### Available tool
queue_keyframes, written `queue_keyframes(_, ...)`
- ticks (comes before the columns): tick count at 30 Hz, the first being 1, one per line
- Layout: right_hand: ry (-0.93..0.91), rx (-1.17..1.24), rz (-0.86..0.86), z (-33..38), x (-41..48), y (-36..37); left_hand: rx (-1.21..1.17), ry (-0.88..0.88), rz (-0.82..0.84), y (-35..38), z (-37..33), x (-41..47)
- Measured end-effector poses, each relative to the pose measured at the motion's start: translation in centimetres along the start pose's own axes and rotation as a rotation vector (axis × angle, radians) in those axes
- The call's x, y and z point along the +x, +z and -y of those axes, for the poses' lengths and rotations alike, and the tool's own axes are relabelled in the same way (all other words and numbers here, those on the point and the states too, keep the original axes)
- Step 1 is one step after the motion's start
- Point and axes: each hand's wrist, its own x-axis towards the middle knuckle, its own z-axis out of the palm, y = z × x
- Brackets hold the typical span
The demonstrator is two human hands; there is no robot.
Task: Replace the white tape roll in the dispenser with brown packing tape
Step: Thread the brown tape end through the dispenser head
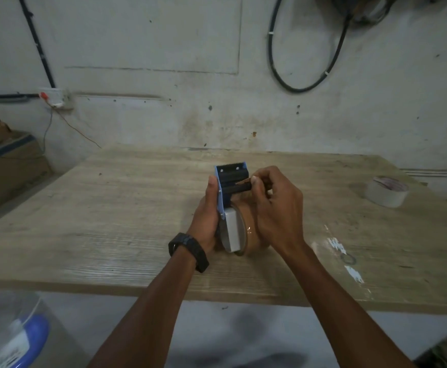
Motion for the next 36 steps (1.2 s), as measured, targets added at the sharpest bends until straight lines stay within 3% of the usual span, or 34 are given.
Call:
queue_keyframes(6,-0.197,-0.222,0.073,-1.0,0.5,-0.7,0.046,-0.02,-0.01,0.5,0.0,0.0)
queue_keyframes(9,-0.203,-0.247,0.044,-1.0,0.5,-0.9,0.057,-0.025,0.001,0.7,-0.3,-0.2)
queue_keyframes(16,-0.045,0.018,0.003,-0.5,-0.3,-0.9,0.04,-0.021,0.02,0.3,-0.1,0.0)
queue_keyframes(21,-0.029,0.183,-0.006,-0.9,-0.5,-0.9,0.036,-0.021,0.047,-0.1,0.0,0.2)
queue_keyframes(25,-0.126,-0.018,0.029,-1.5,0.0,-0.6,0.073,-0.043,-0.042,0.3,-0.3,0.3)
queue_keyframes(31,-0.437,-0.232,0.106,-1.8,0.7,-1.7,0.111,-0.082,-0.115,0.7,-0.9,0.2)
queue_keyframes(36,-0.47,-0.305,0.148,-1.4,1.6,-1.8,0.161,-0.089,-0.105,0.9,-1.1,-0.1)
